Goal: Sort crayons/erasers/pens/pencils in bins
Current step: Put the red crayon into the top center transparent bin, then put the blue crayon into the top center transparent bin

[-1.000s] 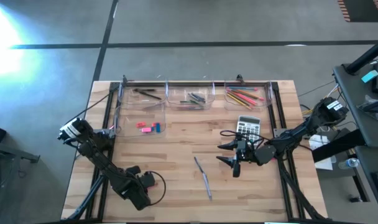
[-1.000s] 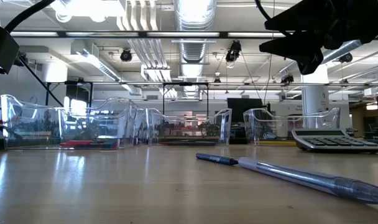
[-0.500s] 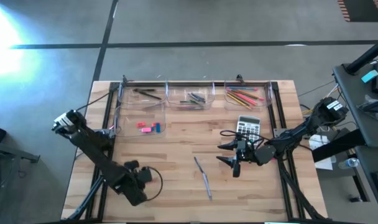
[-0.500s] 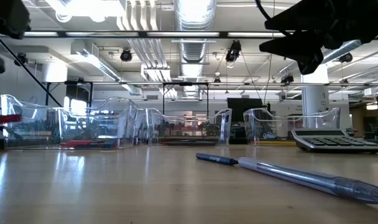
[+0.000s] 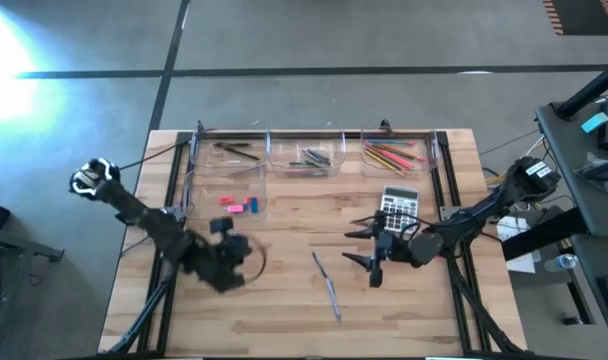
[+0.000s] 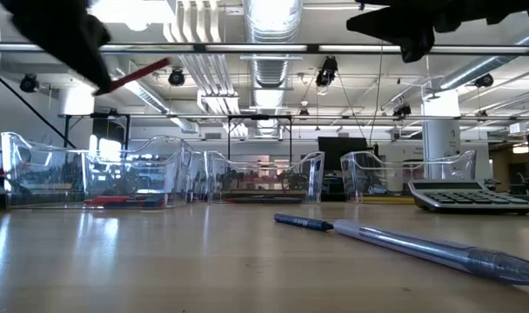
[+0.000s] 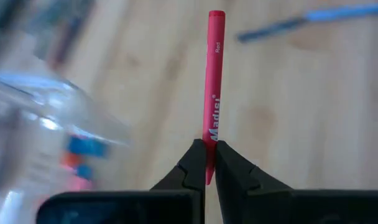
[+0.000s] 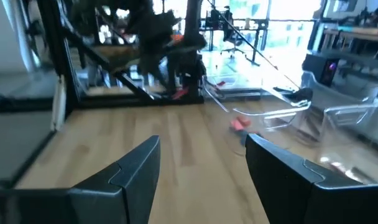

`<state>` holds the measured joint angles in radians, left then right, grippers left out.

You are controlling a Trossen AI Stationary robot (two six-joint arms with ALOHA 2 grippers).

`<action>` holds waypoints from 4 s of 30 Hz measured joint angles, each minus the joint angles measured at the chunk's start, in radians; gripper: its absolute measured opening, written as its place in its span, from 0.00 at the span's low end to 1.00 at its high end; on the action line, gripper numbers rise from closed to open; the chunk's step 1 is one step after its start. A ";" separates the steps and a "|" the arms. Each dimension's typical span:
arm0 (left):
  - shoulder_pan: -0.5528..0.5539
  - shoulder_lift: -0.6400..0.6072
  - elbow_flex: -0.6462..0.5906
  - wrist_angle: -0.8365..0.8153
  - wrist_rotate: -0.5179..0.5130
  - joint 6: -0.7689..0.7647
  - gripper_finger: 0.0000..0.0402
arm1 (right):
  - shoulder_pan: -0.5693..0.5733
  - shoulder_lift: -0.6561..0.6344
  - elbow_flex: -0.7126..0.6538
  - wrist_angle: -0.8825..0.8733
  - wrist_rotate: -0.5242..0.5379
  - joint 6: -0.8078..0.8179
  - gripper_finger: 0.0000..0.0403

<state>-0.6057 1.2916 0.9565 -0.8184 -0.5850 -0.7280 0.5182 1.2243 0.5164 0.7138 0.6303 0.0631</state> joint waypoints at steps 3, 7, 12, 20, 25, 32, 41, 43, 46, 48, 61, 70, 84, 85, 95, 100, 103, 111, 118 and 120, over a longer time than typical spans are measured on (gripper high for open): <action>0.150 -0.054 0.000 0.028 0.000 0.185 0.00 | -0.019 -0.001 0.038 -0.099 0.001 -0.023 0.56; 0.389 -0.099 0.000 0.151 0.085 0.488 0.00 | -0.052 -0.001 0.085 -0.250 0.001 -0.012 0.56; 0.709 -0.083 0.000 0.387 0.398 0.808 0.00 | -0.098 -0.018 0.097 -0.315 -0.004 -0.008 0.56; 1.090 0.103 0.034 0.623 0.741 1.055 0.00 | -0.249 -0.137 0.007 -0.316 -0.093 -0.011 0.56; 1.207 0.273 0.126 0.636 0.764 1.147 0.00 | -0.361 -0.195 -0.037 -0.315 -0.140 -0.011 0.56; 1.267 0.468 0.235 0.618 0.767 1.184 0.00 | -0.457 -0.187 -0.047 -0.320 -0.195 -0.009 0.56; 1.268 0.514 0.263 0.615 0.754 1.170 0.15 | -0.476 -0.135 -0.048 -0.318 -0.246 0.022 0.56; 1.268 0.507 0.263 0.615 0.741 1.157 0.20 | -0.476 -0.136 -0.048 -0.317 -0.246 0.022 0.56; 1.268 0.492 0.263 0.607 0.728 1.154 0.28 | -0.476 -0.137 -0.048 -0.316 -0.246 0.023 0.56; 1.267 0.473 0.262 0.587 0.713 1.146 0.31 | -0.476 -0.137 -0.048 -0.316 -0.246 0.023 0.56; 1.108 0.000 -0.043 0.847 0.776 0.966 0.33 | -0.475 -0.129 -0.048 -0.331 -0.246 0.076 0.56; 0.946 -0.333 -0.439 1.275 0.759 0.826 0.33 | -0.475 -0.101 -0.048 -0.321 -0.246 0.141 0.56; 0.893 -0.445 -0.558 1.293 0.736 0.733 0.33 | -0.461 -0.035 -0.042 -0.313 -0.272 0.249 0.56; 0.881 -0.430 -0.558 1.292 0.737 0.737 0.33 | -0.454 -0.016 -0.042 -0.313 -0.273 0.258 0.56; 0.697 -0.166 -0.453 1.280 0.745 0.909 0.33 | -0.406 0.115 0.021 -0.315 -0.288 0.201 0.56; 0.624 0.017 -0.354 1.278 0.750 0.936 0.33 | -0.363 0.036 0.034 -0.319 -0.324 0.160 0.56; 0.608 0.131 -0.277 1.260 0.782 0.926 0.33 | -0.341 -0.045 0.032 -0.358 -0.316 0.160 0.56; 0.570 0.406 -0.059 1.108 0.839 0.952 0.33 | -0.296 -0.196 -0.015 -0.395 -0.314 0.161 0.56; 0.547 0.559 0.106 0.938 0.838 0.950 0.40 | -0.293 -0.224 -0.055 -0.398 -0.291 0.172 0.56; 0.533 0.590 0.129 0.935 0.839 0.962 0.45 | -0.293 -0.221 -0.057 -0.395 -0.290 0.171 0.56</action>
<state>-0.0728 1.8819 1.0858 0.1162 0.2539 0.2338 0.2249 1.0033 0.4595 0.3188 0.3406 0.2345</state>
